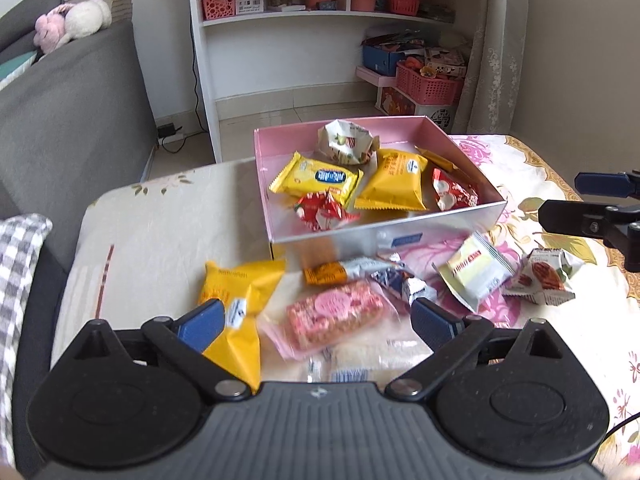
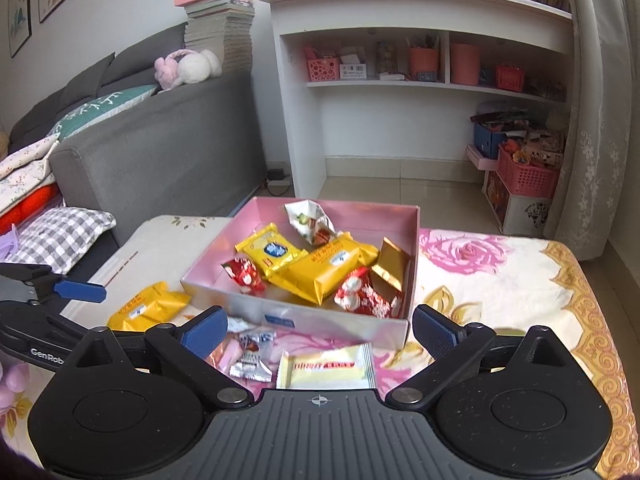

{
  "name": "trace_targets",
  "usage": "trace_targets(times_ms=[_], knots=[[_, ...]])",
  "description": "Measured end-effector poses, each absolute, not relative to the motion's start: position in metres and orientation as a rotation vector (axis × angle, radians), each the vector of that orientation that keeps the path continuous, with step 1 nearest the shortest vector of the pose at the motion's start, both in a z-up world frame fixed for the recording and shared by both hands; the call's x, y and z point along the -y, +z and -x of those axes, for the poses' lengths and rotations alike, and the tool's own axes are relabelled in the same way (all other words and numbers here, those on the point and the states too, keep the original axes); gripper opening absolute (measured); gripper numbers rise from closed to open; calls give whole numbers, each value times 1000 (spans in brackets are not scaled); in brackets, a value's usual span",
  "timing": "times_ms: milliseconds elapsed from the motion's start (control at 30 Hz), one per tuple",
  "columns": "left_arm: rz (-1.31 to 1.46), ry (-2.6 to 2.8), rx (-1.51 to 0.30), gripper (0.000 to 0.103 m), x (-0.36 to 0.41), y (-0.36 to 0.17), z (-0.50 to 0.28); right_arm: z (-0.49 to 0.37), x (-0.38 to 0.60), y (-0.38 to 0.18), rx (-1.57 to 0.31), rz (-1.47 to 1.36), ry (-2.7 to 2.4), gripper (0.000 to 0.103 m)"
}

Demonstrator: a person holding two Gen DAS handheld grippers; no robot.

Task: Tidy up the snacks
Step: 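Move both open tools back over the snacks on the bedspread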

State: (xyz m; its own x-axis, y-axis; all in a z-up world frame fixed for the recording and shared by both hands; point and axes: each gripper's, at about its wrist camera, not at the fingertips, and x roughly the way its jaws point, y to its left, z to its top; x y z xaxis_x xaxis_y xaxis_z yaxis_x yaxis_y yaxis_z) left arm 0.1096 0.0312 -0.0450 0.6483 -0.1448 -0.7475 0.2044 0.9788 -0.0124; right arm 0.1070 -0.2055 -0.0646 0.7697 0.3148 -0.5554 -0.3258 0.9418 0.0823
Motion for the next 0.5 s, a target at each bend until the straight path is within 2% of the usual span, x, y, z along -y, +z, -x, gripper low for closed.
trace_targets(times_ms=[500], knots=[[-340,-423,-791,98,-5,-87,-85,-82,213,-105,-644,176,398,100]])
